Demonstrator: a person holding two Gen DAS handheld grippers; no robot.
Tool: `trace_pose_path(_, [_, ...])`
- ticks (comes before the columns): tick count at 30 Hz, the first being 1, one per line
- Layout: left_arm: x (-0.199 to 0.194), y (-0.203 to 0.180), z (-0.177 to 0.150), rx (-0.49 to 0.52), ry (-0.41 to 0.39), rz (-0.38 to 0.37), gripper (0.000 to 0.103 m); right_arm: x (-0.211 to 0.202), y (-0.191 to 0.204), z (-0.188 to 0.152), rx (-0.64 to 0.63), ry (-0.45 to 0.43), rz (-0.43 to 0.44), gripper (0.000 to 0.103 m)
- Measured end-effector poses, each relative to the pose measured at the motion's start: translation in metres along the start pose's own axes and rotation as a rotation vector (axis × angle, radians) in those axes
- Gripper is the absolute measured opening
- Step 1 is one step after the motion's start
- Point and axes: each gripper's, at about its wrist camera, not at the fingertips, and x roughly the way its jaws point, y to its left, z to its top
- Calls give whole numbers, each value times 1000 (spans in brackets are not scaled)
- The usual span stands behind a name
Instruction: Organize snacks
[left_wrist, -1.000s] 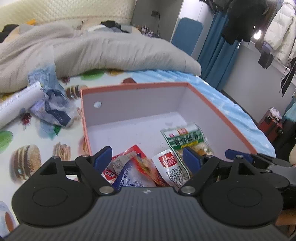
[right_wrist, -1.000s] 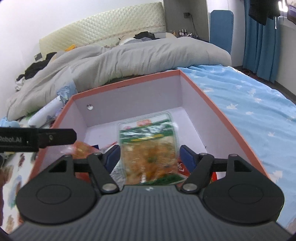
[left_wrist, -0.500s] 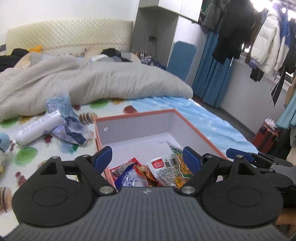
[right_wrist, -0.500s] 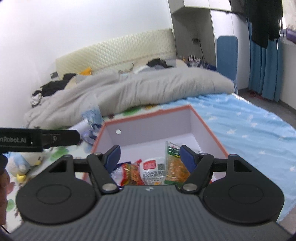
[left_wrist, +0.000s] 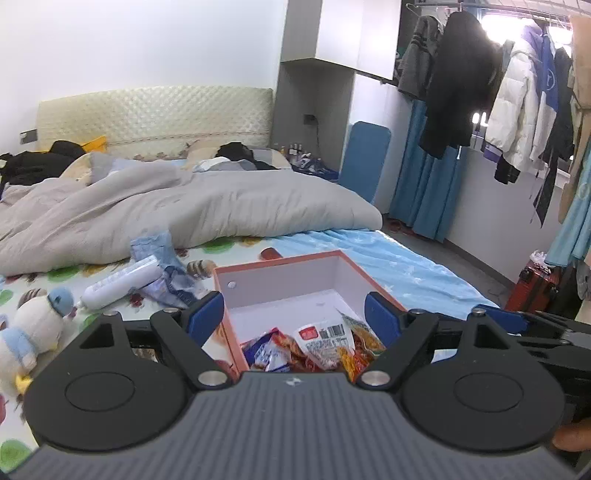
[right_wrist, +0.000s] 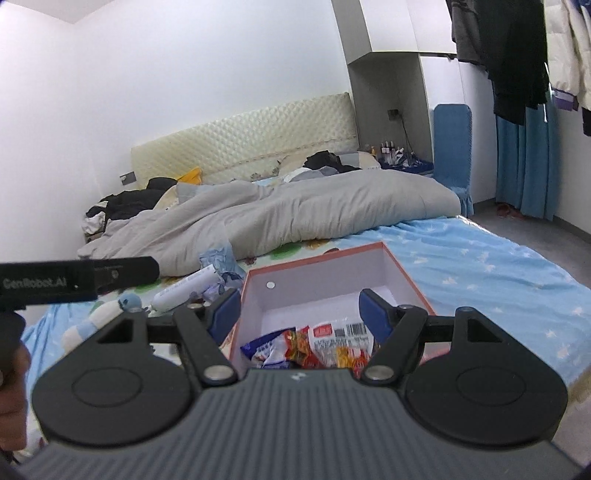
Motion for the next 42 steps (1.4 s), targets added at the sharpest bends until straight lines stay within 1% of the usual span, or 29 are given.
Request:
trace_pose_path(3, [-16,-4,-8,-3,7,-4,86,-15,2,-1,-12,4,-6,72])
trace_pose_path(5, [-29,-6,-13,-3,3,0,86,-27,5,-1,-31,-12,-10,72])
trace_pose_path(11, [-68,-6,-23,-45,-9,9,86,-57,12,-7,-29,-34,-8,72])
trace_pose_path(16, [-98,-13,-35,-62,-17,8,86,-72,15,-24,6,-16,-21,72])
trace_pose_path(21, [-116,-19,-54,-67,6,5,86,-84,14,-35,1,-1,-31,72])
trace_pose_path(27, [-118,-26,-68,-51,31,0,86,-89,11,-45,-5,9,-55,72])
trace_pose_path(29, [-115,-27,-70,-48,36,-2,86,-89,8,-48,-5,18,-43,72])
trace_pose_path(38, [-108,-30,-67,-48,41,-1,86,-92,2,-53,4,17,-66,72])
trace_pose_path(40, [-106,-31,-65,-59,44,5,89,-92,2,-54,-16,7,-48,73])
trace_pose_path(41, [-105,-30,-64,-71,45,7,95,-93,3,-54,-22,4,-49,76])
trace_pose_path(42, [-105,-29,-64,-86,37,16,100,-93,2,-54,-21,2,-48,92])
